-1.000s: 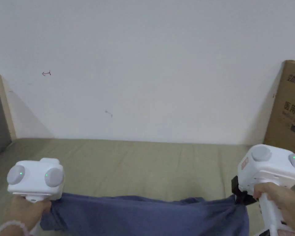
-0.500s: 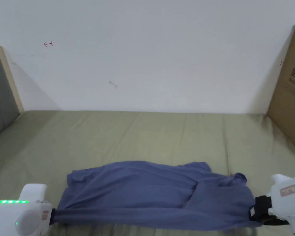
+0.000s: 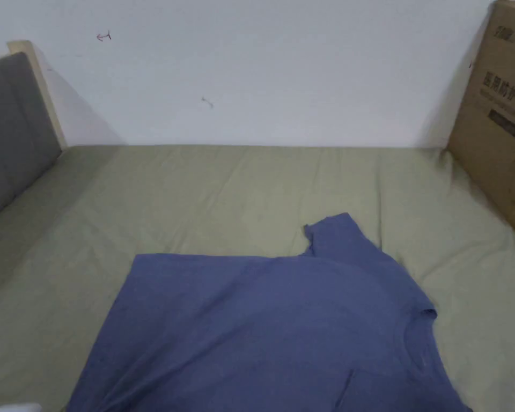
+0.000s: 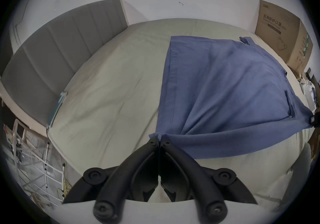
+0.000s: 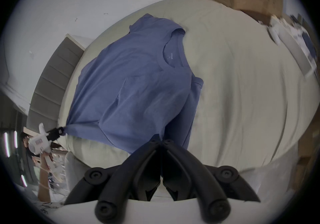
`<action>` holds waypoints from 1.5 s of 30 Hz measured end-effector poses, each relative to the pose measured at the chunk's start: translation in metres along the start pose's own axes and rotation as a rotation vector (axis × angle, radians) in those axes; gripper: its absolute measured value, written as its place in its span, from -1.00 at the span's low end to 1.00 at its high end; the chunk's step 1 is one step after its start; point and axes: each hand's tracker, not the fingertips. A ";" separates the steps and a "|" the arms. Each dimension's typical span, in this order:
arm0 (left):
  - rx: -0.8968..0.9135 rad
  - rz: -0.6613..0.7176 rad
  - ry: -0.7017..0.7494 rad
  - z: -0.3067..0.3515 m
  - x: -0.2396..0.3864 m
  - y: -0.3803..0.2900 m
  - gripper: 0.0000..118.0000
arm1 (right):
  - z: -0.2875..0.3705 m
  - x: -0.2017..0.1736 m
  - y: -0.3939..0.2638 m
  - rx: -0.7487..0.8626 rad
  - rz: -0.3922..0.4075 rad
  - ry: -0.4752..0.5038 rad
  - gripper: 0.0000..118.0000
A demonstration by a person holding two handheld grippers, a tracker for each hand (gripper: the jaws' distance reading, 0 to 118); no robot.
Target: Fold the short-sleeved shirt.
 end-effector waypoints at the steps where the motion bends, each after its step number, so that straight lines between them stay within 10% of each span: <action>1: -0.006 -0.001 0.004 0.005 0.000 -0.004 -1.00 | 0.004 0.002 -0.007 0.011 -0.005 -0.001 -1.00; 8: -0.005 0.004 -0.014 0.007 0.003 -0.013 -0.99 | -0.001 0.003 -0.016 0.011 -0.001 -0.032 -1.00; 10: 0.005 0.018 -0.013 0.012 -0.002 -0.011 -0.57 | 0.002 -0.001 -0.012 0.014 0.010 -0.040 -0.86; 12: -0.012 0.039 -0.059 0.019 -0.008 -0.009 0.37 | 0.007 -0.004 -0.010 0.037 0.026 -0.078 -0.14; 14: 0.024 0.075 -0.116 0.032 -0.014 -0.013 0.49 | 0.013 -0.005 -0.013 0.067 0.053 -0.112 0.30; 19: -0.007 0.078 -0.096 0.046 -0.018 -0.027 0.27 | 0.034 -0.018 -0.032 0.147 0.008 -0.091 0.18; 22: 0.069 0.119 -0.108 0.060 -0.019 -0.043 -0.82 | 0.041 -0.024 -0.044 0.182 -0.038 -0.035 -1.00; 31: 0.066 0.260 -0.062 0.046 -0.046 -0.053 -0.97 | 0.028 -0.027 -0.049 0.167 -0.030 -0.080 -1.00; 32: 0.066 0.252 -0.057 0.043 -0.047 -0.048 -0.86 | 0.024 -0.028 -0.049 0.156 -0.011 -0.102 -1.00; 35: 0.062 0.195 -0.074 0.034 -0.041 -0.038 0.58 | 0.018 -0.031 -0.049 0.128 -0.004 -0.109 -1.00; 36: 0.078 0.185 -0.104 0.032 -0.038 -0.036 0.68 | 0.017 -0.030 -0.049 0.120 -0.012 -0.099 -1.00; 40: 0.051 0.171 -0.146 0.020 -0.026 -0.026 0.59 | 0.012 -0.029 -0.052 0.101 -0.039 -0.084 -1.00; 41: 0.044 0.181 -0.154 0.015 -0.024 -0.024 0.25 | 0.010 -0.028 -0.052 0.096 -0.038 -0.090 -1.00; 42: 0.032 0.194 -0.168 0.011 -0.023 -0.023 -0.79 | 0.009 -0.027 -0.052 0.087 -0.029 -0.097 -1.00; 44: 0.026 0.186 -0.128 0.002 -0.018 -0.022 -1.00 | 0.005 -0.026 -0.052 0.058 0.006 -0.111 -0.95; 45: 0.002 0.175 -0.142 -0.001 -0.020 -0.020 -1.00 | 0.003 -0.026 -0.051 0.039 0.017 -0.133 -0.59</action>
